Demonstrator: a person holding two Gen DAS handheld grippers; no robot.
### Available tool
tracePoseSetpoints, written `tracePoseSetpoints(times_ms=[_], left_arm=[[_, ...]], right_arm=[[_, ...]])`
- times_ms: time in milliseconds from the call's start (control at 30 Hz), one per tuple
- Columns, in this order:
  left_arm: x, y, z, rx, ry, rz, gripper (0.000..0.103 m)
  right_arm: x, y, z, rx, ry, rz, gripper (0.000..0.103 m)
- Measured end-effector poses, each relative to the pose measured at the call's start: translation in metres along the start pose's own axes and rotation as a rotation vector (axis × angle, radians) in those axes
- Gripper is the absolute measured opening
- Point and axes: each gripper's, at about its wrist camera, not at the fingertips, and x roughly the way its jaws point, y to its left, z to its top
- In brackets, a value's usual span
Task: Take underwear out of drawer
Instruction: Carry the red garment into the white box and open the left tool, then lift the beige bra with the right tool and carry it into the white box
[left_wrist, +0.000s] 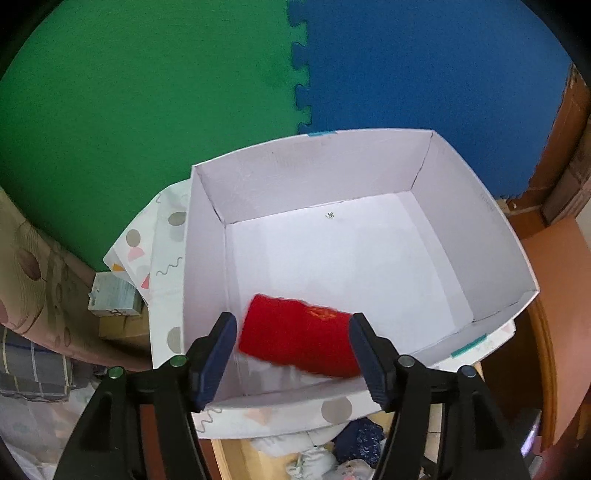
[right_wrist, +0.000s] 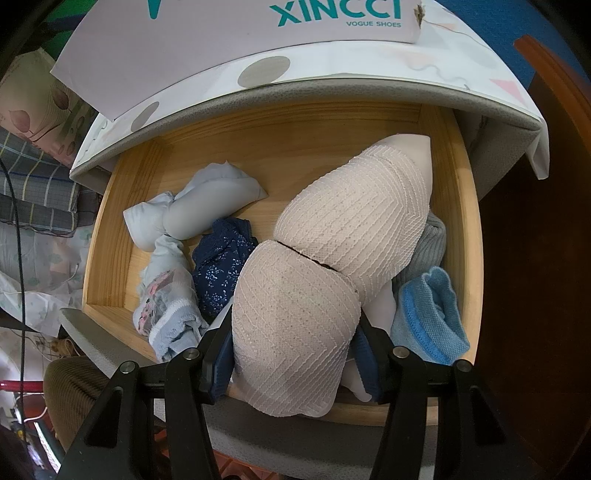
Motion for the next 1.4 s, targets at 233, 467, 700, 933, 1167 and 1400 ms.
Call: tracePoseSetpoints(times_ms=[233,467,700,933,1167,1400], left_arm=[[-0.029,0.019,-0.024,-0.038,-0.022,-0.020,0.065],[-0.041,0.032,-0.089,-0.026,0.011,0.000,0.065],[-0.019,0.043,-0.162,-0.086,0.047,0.034,0.065],[0.019,0.045,-0.217,-0.184,0.107,0.039,0.065],[0.039,0.044,-0.241,-0.252,0.132,0.028,0.065],[0.048,0.042,-0.253,-0.267,0.118,0.054,0.065]], right_arm=[[0.000,0.000,-0.001,0.001,-0.003,-0.002,0.053],[0.000,0.001,-0.001,-0.005,-0.010,-0.011,0.051],[-0.006,0.002,-0.001,-0.012,-0.046,-0.024,0.050],[-0.017,0.002,0.001,-0.018,-0.083,-0.041,0.049],[-0.039,0.010,0.010,-0.024,-0.086,-0.024,0.049],[-0.073,0.018,0.007,-0.063,-0.117,-0.023,0.048]])
